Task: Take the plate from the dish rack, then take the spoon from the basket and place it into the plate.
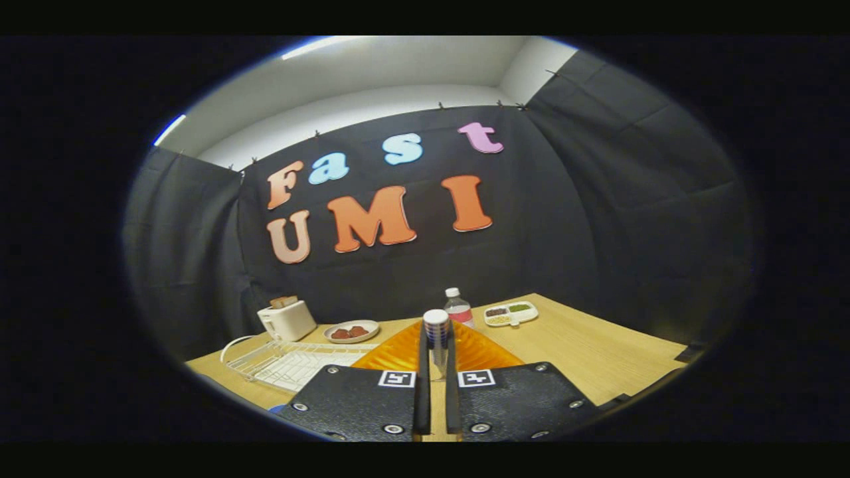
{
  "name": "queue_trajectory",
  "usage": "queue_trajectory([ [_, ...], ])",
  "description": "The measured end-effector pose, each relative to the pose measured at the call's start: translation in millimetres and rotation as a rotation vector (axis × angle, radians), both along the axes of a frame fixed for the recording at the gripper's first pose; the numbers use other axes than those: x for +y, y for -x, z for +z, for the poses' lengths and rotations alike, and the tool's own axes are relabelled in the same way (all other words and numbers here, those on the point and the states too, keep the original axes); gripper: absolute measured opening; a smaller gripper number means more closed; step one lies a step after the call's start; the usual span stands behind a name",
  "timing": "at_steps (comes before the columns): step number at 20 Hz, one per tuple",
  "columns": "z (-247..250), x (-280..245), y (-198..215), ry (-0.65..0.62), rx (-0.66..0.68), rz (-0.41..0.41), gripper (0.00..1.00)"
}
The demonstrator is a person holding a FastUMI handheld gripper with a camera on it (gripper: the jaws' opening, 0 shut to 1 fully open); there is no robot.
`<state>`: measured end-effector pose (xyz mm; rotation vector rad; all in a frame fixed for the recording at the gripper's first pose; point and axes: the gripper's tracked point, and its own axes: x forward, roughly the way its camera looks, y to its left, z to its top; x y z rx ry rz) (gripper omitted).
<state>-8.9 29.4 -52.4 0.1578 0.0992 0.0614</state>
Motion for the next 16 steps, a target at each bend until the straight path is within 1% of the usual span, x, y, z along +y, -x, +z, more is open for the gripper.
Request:
queue_trajectory([
  [3, 10, 33, 18, 0.031, -0.021, 0.113, 0.09],
  [7, 13, 72, 39, -0.002, -0.007, 0.261, 0.09],
  [10, 5, 92, 48, -0.022, 0.008, 0.334, 0.09],
  [16, -36, 129, 61, -0.047, 0.102, 0.462, 0.09],
])
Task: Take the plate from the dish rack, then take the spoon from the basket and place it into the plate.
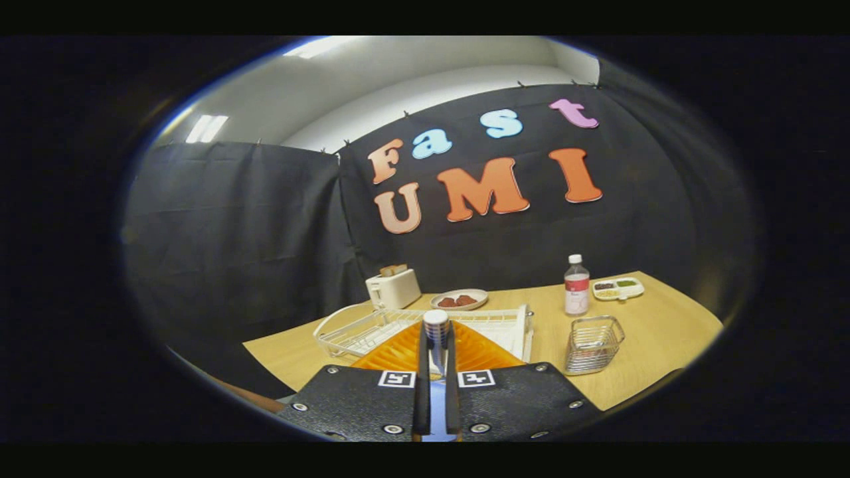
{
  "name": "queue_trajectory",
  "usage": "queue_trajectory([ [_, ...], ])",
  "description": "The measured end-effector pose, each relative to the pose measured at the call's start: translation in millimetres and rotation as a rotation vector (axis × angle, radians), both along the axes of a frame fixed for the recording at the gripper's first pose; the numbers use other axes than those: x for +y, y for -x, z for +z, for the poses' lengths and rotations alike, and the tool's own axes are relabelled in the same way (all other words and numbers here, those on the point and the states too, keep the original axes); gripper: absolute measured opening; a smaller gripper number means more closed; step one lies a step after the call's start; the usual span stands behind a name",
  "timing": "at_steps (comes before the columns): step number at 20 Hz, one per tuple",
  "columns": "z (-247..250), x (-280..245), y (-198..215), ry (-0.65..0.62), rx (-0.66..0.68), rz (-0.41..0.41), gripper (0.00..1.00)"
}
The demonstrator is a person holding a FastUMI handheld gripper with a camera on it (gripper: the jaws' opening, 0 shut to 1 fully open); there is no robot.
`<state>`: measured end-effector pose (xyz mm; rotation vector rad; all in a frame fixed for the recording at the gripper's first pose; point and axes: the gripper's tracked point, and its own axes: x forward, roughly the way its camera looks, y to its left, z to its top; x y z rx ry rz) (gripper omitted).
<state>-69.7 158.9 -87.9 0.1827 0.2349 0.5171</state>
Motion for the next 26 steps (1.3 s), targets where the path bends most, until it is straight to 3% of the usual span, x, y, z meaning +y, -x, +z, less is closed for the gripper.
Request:
queue_trajectory([
  [11, -43, 55, 16, -0.024, 0.052, 0.143, 0.09],
  [18, -59, 51, 14, 0.002, 0.026, 0.15, 0.09],
  [26, -78, 26, 18, 0.021, 0.092, 0.135, 0.09],
])
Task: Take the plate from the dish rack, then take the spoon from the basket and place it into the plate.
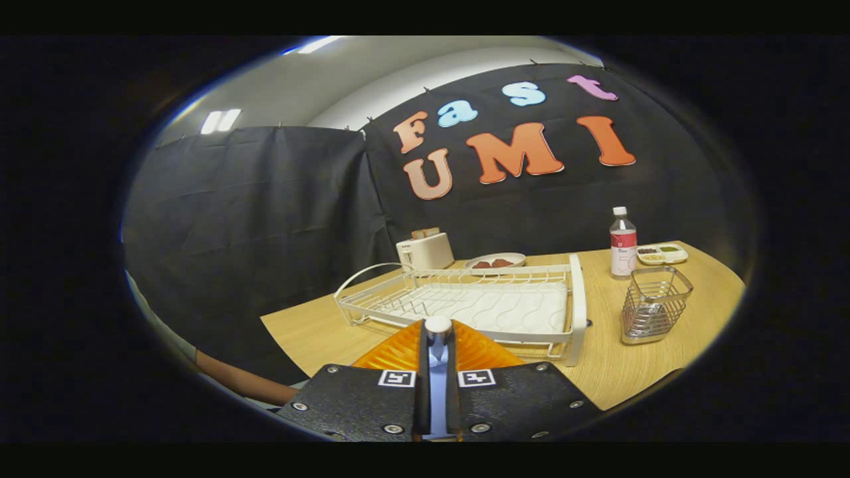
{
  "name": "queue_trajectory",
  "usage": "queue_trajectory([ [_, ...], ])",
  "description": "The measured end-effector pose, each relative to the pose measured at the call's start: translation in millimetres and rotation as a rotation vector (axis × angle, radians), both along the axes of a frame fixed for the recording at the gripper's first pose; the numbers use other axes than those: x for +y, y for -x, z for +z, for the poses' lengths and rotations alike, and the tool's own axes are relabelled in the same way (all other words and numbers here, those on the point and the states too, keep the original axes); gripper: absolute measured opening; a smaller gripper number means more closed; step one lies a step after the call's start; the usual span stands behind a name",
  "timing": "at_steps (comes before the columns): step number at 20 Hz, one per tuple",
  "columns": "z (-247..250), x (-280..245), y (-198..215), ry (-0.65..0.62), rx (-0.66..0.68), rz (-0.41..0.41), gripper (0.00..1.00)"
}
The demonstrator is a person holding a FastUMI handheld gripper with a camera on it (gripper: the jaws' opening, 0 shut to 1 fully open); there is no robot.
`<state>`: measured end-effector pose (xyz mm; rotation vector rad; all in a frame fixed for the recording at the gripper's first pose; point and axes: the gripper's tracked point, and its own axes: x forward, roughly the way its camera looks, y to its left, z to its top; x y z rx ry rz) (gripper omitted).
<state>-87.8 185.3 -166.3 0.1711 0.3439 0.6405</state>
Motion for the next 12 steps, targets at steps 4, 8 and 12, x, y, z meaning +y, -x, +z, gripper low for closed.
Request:
queue_trajectory([
  [4, -16, -7, 1, 0.013, 0.051, -0.001, 0.1],
  [8, -37, -10, 4, 0.064, 0.099, -0.002, 0.1],
  [12, -58, -13, 12, 0.127, 0.151, 0.009, 0.16],
])
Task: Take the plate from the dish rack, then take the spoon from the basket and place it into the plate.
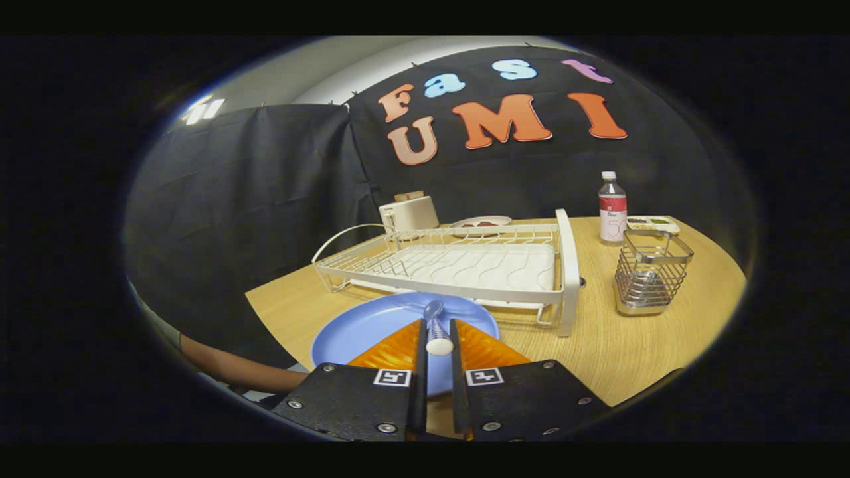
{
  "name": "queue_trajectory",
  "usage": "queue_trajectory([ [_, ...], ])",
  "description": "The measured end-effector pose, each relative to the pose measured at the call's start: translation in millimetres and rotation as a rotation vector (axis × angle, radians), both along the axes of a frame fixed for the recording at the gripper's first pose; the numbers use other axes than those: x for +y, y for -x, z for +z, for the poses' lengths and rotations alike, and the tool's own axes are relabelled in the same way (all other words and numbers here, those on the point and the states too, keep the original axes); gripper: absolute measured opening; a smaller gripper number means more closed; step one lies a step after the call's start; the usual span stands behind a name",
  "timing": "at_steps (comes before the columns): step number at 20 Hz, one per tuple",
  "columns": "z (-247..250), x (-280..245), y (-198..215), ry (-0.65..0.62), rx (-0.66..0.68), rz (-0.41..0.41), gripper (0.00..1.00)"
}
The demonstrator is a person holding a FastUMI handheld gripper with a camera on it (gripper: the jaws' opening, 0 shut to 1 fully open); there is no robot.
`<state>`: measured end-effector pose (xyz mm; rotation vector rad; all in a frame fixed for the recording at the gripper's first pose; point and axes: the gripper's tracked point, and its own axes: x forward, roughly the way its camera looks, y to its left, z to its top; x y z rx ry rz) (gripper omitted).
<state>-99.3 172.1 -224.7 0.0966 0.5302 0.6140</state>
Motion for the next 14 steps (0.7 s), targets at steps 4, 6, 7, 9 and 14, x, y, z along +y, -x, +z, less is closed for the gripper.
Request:
queue_trajectory([
  [4, -2, -1, 1, -0.002, 0.014, -0.002, 0.24],
  [6, 7, -3, -3, -0.014, -0.01, -0.014, 0.29],
  [7, 13, -5, -8, -0.017, -0.028, -0.024, 0.33],
  [9, 29, -8, -15, -0.029, -0.074, -0.042, 0.4],
  [14, 73, -19, -37, -0.049, -0.201, -0.105, 0.65],
])
